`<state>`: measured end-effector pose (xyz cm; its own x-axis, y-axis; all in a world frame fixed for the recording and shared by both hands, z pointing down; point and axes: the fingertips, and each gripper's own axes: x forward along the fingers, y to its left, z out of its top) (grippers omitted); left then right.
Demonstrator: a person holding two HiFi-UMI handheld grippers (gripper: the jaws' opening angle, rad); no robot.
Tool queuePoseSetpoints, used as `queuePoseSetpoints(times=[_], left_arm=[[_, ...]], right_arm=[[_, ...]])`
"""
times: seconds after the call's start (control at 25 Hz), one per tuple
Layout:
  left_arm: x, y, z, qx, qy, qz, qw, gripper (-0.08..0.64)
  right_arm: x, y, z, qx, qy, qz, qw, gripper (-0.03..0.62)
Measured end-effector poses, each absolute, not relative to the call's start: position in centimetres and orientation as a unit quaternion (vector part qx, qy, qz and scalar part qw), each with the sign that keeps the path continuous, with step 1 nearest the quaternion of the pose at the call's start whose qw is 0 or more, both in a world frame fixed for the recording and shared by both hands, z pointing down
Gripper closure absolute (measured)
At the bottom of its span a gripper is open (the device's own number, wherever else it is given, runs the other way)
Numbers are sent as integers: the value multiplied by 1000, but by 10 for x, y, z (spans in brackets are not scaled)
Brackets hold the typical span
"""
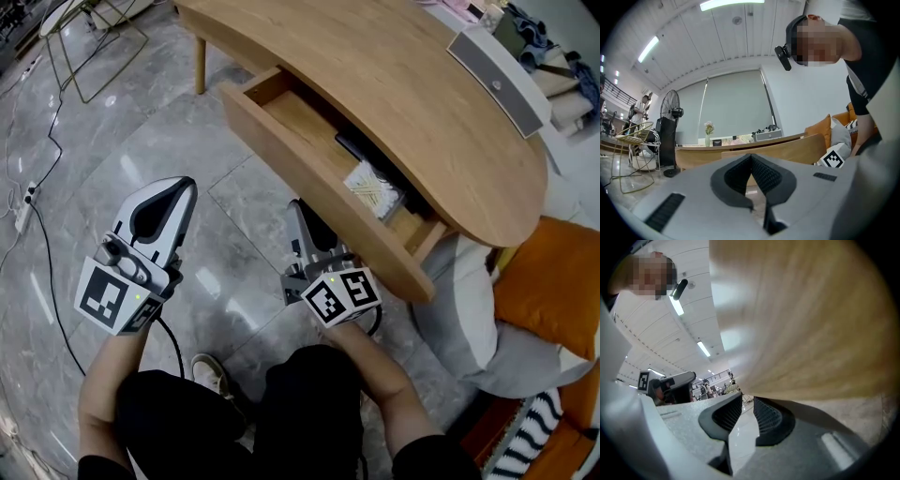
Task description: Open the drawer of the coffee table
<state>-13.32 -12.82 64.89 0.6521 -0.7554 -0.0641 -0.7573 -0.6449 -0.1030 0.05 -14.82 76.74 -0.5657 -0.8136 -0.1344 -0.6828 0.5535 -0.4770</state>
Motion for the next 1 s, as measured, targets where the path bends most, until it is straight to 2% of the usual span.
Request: queuePoseSetpoints(times=[0.2, 0.28, 0.76, 1.0], left_arm=[[-132, -127, 650, -905, 420, 6, 61, 554], [-130, -126, 651, -906, 419, 5, 60, 554], [-126, -133, 658, -906, 422, 12, 39, 554], [-136, -140, 670, -899, 437, 16, -17, 554]], right_arm=[[-9, -137, 788, -403, 878, -216, 143, 539], [-7, -137, 796, -405, 877, -220, 133, 588], [-34, -137, 796, -365, 903, -206, 89, 588], [-59, -119, 784, -336, 920, -197, 35, 588]])
